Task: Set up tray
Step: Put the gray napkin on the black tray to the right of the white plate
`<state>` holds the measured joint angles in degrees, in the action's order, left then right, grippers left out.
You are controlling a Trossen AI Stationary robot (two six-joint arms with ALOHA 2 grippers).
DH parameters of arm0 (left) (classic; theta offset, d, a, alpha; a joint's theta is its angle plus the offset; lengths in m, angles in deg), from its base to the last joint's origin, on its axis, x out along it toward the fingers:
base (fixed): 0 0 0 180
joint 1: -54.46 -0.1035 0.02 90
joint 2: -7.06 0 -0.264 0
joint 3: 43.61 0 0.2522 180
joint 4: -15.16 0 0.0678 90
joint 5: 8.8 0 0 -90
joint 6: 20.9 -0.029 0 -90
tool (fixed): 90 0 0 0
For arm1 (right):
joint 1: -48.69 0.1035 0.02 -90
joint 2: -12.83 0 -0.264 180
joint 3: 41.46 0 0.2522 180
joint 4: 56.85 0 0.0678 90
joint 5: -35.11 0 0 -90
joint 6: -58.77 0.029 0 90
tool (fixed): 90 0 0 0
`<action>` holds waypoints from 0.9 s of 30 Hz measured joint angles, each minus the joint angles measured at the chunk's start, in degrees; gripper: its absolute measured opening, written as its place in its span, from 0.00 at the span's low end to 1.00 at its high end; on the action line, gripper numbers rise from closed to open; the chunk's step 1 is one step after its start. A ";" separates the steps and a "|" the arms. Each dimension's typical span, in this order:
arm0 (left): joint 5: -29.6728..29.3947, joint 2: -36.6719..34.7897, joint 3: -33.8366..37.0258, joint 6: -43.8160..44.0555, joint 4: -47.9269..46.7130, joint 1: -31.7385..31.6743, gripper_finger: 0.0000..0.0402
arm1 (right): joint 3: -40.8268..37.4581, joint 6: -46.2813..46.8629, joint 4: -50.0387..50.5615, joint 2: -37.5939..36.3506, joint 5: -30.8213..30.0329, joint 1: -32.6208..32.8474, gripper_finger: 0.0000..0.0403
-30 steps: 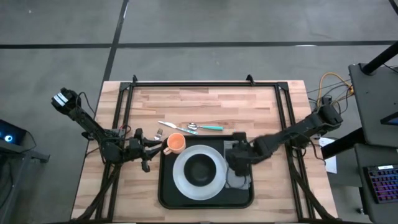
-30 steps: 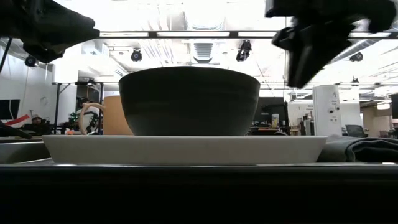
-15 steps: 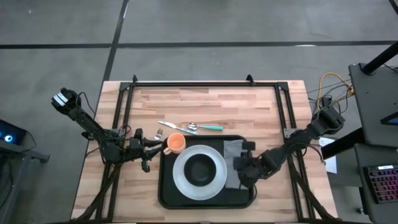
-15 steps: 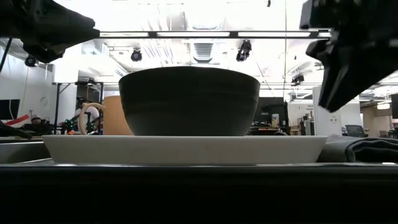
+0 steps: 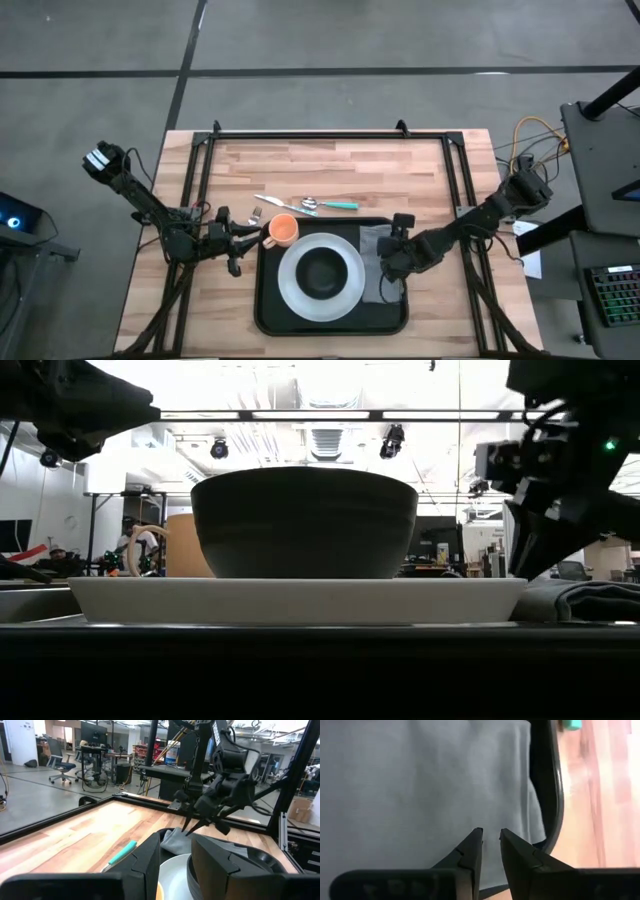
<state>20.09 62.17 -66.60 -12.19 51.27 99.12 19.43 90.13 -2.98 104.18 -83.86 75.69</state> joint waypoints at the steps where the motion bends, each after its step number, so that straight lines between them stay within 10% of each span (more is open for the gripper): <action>1: -0.01 0.00 0.00 0.19 0.00 -0.01 0.23 | -0.63 -0.29 -0.70 0.00 0.02 -0.23 0.14; 27: 1.13 0.00 0.00 1.40 0.02 0.01 0.23 | -5.53 -10.84 -12.04 0.02 2.32 -8.43 0.13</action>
<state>21.21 62.17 -66.60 -10.79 51.29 99.13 13.90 79.29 -15.03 104.20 -81.54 67.25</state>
